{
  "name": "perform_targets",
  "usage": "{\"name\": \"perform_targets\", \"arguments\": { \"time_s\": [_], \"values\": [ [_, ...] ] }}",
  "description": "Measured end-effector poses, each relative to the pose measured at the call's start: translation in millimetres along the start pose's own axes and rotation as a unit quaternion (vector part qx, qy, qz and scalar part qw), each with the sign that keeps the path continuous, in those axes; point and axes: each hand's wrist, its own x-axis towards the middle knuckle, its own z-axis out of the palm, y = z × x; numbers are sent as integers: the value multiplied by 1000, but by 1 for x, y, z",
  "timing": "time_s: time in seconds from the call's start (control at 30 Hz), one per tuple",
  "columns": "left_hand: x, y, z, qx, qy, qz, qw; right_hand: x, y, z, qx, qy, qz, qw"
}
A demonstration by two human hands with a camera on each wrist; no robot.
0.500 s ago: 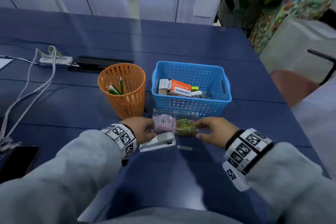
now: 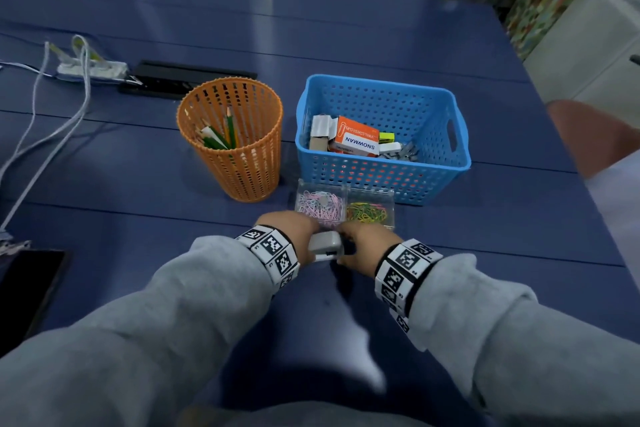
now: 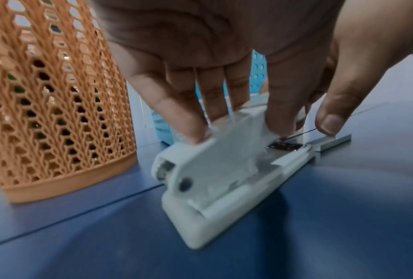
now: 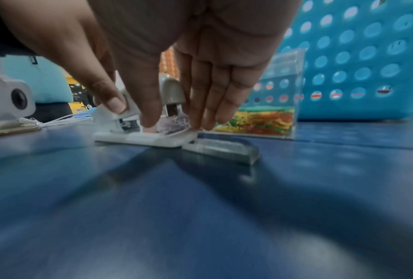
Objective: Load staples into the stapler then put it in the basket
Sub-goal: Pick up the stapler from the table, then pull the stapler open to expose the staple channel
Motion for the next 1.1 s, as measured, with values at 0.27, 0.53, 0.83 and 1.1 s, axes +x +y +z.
{"name": "perform_targets", "arguments": {
  "time_s": [0.27,0.53,0.83,1.1],
  "values": [
    [-9,-10,9,-118,18,42,992,5,4,22,5,-3,5,1000],
    [-35,-45,-3,-208,66,28,976,5,10,22,-37,-13,7,999],
    [-52,-108,8,-179,72,-67,979,4,12,27,-37,4,12,999],
    [-36,-101,25,-10,-12,-96,995,3,10,27,-53,-3,15,999]
  ]
}}
